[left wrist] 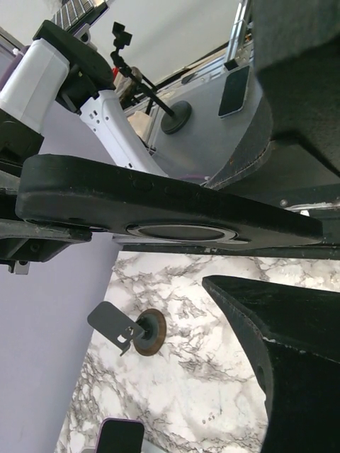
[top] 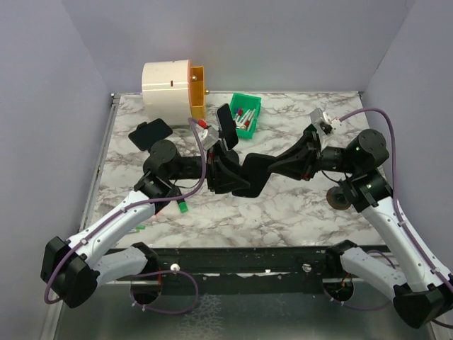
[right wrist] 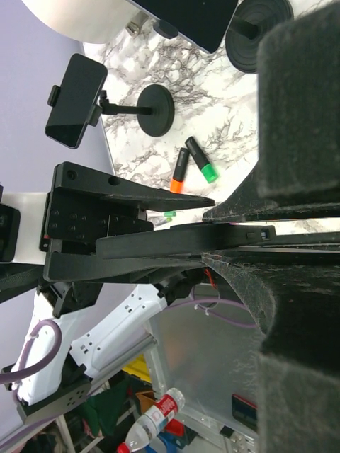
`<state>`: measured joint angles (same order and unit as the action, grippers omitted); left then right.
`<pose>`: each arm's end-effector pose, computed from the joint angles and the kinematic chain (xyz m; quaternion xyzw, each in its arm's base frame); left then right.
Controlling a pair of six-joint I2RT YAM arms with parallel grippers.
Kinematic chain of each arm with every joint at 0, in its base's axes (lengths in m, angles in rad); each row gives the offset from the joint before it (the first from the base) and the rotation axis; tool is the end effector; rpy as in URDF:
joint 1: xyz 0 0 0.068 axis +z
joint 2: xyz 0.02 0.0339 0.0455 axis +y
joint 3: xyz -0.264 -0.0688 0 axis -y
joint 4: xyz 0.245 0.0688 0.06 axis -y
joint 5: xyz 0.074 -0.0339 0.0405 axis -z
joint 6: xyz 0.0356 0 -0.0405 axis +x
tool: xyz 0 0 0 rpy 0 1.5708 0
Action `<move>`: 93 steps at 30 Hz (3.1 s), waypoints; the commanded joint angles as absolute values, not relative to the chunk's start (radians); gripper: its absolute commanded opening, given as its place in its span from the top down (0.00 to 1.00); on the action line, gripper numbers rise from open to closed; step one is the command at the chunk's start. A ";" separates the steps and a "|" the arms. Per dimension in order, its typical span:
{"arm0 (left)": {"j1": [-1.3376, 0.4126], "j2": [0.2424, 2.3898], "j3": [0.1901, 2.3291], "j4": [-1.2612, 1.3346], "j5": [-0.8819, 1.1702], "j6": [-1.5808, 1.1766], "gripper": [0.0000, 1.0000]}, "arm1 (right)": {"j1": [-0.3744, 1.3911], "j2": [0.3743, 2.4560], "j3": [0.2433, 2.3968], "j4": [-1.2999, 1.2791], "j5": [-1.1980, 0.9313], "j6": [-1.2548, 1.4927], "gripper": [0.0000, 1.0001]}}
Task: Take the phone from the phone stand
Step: Place the phone at the center of the board.
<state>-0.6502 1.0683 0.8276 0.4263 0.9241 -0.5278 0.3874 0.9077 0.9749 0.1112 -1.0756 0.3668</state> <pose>0.1730 -0.1672 0.3623 0.3774 0.5495 -0.6194 0.4147 0.1617 0.0998 0.4140 -0.3987 0.5467 0.5481 0.4917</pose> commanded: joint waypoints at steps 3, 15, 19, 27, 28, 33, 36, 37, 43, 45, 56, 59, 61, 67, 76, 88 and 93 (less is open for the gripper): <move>-0.655 1.077 0.851 0.449 0.936 -0.535 0.53 | 0.403 0.914 0.991 0.188 -1.087 0.390 0.99; -0.654 1.073 0.850 0.449 0.932 -0.527 0.80 | 0.408 0.904 0.986 0.164 -1.081 0.376 0.99; -0.654 1.071 0.850 0.449 0.924 -0.518 1.00 | 0.408 0.897 0.987 0.135 -1.061 0.360 0.97; -0.654 1.028 0.821 0.449 0.833 -0.493 1.00 | 0.408 0.888 0.991 0.073 -1.037 0.349 0.09; -0.655 1.021 0.818 0.449 0.820 -0.489 1.00 | 0.408 0.886 0.993 0.064 -1.034 0.346 0.02; -0.654 0.996 0.805 0.449 0.783 -0.478 1.00 | 0.408 0.867 1.013 0.005 -0.984 0.324 0.00; -0.655 0.966 0.784 0.445 0.735 -0.471 1.00 | 0.408 0.835 1.036 -0.126 -0.843 0.281 0.00; -0.654 0.950 0.774 0.440 0.716 -0.474 1.00 | 0.408 0.819 1.038 -0.162 -0.769 0.271 0.00; -0.654 0.792 0.688 0.294 0.591 -0.494 1.00 | 0.408 0.668 0.934 -0.241 -0.230 0.339 0.00; -0.654 0.740 0.674 0.164 0.508 -0.475 1.00 | 0.408 0.632 0.895 -0.247 -0.137 0.359 0.00; -0.654 0.666 0.547 -0.155 0.259 -0.599 1.00 | 0.408 0.596 0.757 -0.204 0.141 0.410 0.00; -0.656 0.678 0.513 -0.153 0.234 -0.646 1.00 | 0.408 0.607 0.743 -0.219 0.143 0.390 0.01; -0.656 0.692 0.500 -0.153 0.211 -0.674 1.00 | 0.408 0.614 0.740 -0.240 0.148 0.383 0.01; -0.655 0.717 0.463 -0.149 0.127 -0.747 1.00 | 0.408 0.601 0.712 -0.268 0.168 0.379 0.01; -0.655 0.891 0.442 -0.082 0.080 -0.872 1.00 | 0.408 0.586 0.681 -0.263 0.184 0.394 0.02; -0.658 1.075 0.467 -0.022 0.124 -0.921 1.00 | 0.408 0.589 0.669 -0.262 0.157 0.411 0.02; -0.658 1.090 0.460 -0.011 0.133 -0.925 1.00 | 0.408 0.582 0.667 -0.263 0.154 0.411 0.02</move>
